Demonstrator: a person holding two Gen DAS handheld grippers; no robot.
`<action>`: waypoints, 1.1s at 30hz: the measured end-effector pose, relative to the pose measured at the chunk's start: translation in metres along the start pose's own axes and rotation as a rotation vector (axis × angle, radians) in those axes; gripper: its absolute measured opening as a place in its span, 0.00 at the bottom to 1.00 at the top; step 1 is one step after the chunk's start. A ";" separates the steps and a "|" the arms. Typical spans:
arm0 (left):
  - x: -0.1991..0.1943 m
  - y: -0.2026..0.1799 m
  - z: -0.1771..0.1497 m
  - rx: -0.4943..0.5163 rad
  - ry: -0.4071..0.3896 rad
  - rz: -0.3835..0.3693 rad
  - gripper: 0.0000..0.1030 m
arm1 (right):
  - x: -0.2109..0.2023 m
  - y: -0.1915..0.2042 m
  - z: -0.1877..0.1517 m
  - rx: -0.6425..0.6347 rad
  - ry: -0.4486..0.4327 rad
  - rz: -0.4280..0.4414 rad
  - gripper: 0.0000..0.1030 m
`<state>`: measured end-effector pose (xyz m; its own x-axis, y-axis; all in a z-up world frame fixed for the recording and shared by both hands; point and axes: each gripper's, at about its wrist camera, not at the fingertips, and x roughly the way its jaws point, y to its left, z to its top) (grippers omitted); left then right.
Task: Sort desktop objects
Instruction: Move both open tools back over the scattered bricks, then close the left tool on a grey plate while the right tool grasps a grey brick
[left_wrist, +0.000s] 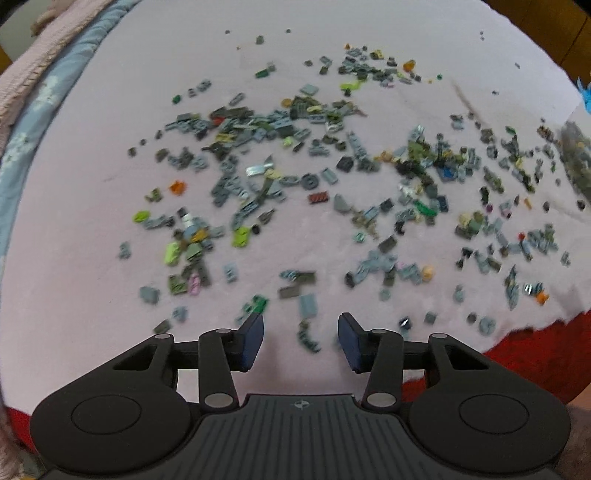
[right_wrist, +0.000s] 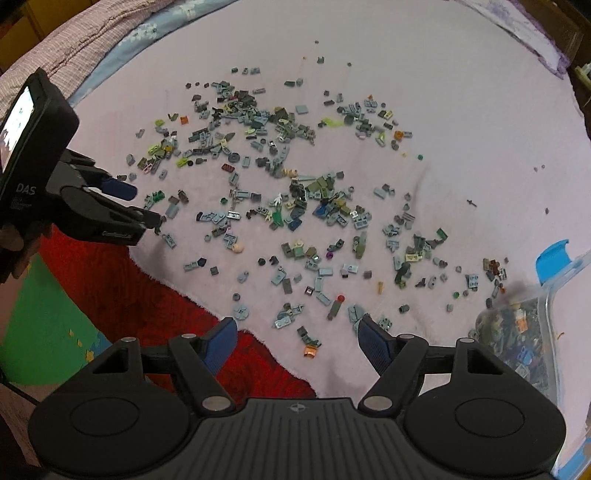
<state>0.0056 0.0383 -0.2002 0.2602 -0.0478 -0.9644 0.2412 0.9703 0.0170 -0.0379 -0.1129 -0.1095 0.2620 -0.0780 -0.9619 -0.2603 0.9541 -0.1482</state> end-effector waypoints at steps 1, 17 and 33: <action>0.002 0.000 0.003 -0.001 -0.005 -0.008 0.45 | 0.001 0.000 0.000 0.004 0.003 -0.002 0.72; 0.044 0.007 0.024 0.051 0.014 -0.103 0.14 | 0.020 -0.001 0.003 0.054 0.056 -0.023 0.72; 0.016 0.014 0.024 0.045 -0.039 -0.099 0.12 | 0.048 0.007 0.018 0.031 0.056 0.008 0.72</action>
<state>0.0359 0.0454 -0.2087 0.2694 -0.1528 -0.9508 0.3090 0.9488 -0.0649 -0.0107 -0.1045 -0.1525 0.2075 -0.0853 -0.9745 -0.2328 0.9633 -0.1339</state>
